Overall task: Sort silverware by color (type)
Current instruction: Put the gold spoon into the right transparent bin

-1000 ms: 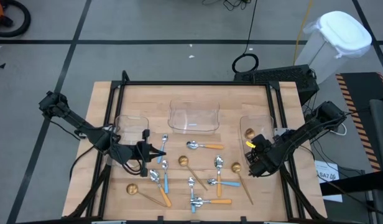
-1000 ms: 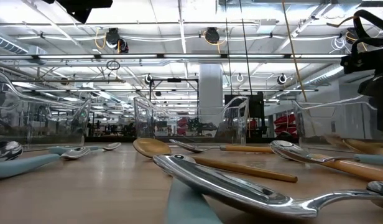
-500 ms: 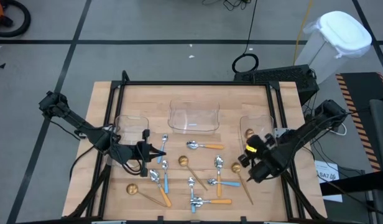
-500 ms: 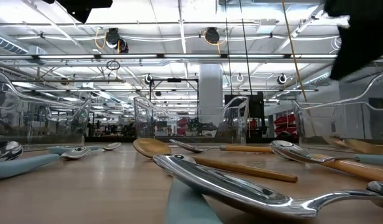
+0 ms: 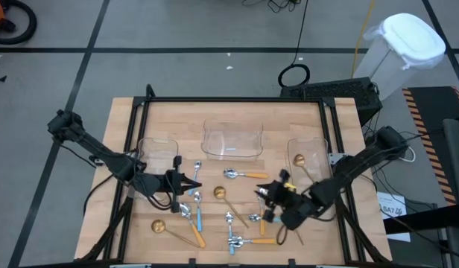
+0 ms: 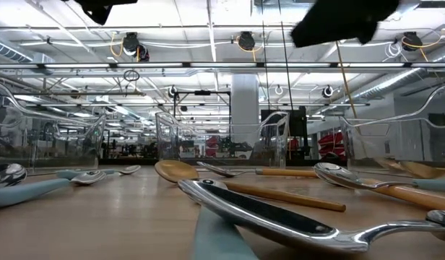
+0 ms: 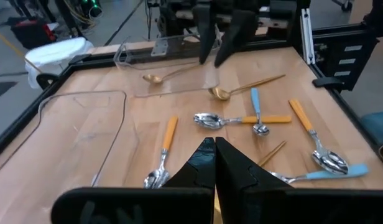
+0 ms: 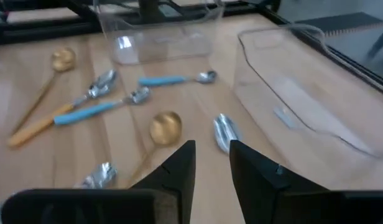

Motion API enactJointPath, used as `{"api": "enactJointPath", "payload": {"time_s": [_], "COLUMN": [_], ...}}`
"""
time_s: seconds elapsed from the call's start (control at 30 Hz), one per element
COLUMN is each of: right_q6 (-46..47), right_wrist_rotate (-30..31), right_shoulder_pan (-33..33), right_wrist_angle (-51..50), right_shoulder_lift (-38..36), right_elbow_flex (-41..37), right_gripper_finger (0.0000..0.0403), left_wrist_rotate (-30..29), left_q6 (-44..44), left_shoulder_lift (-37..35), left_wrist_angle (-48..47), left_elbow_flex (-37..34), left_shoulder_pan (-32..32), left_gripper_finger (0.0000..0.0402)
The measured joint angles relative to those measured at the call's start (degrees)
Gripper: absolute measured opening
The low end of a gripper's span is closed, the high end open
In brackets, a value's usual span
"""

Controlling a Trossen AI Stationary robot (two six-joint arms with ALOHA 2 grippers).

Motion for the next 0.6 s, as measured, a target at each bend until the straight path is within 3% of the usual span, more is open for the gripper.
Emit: {"api": "enactJointPath", "payload": {"time_s": [0.13, 0.43, 0.6], "right_q6": [-4.1, -10.2, -9.6], "right_wrist_rotate": [-7.0, -16.9, -17.2], "right_shoulder_pan": [-3.6, -8.7, -9.8], "right_wrist_angle": [7.9, 7.2, 5.5], "right_shoulder_lift": [4.8, 19.0, 25.4], "right_elbow_flex": [0.5, 10.9, 15.5], "right_gripper_finger": [0.0093, 0.0093, 0.0107], "left_wrist_rotate": [0.0, 0.1, 0.2], "left_q6": [0.9, -1.6, -8.0], "left_shoulder_lift": [2.8, 4.9, 4.9], "left_wrist_angle": [0.2, -0.4, -3.2], "left_elbow_flex": [0.0, 0.0, 0.0], "left_shoulder_pan": [0.8, 0.8, -1.0], "left_gripper_finger": [0.0001, 0.0001, 0.0001]}}
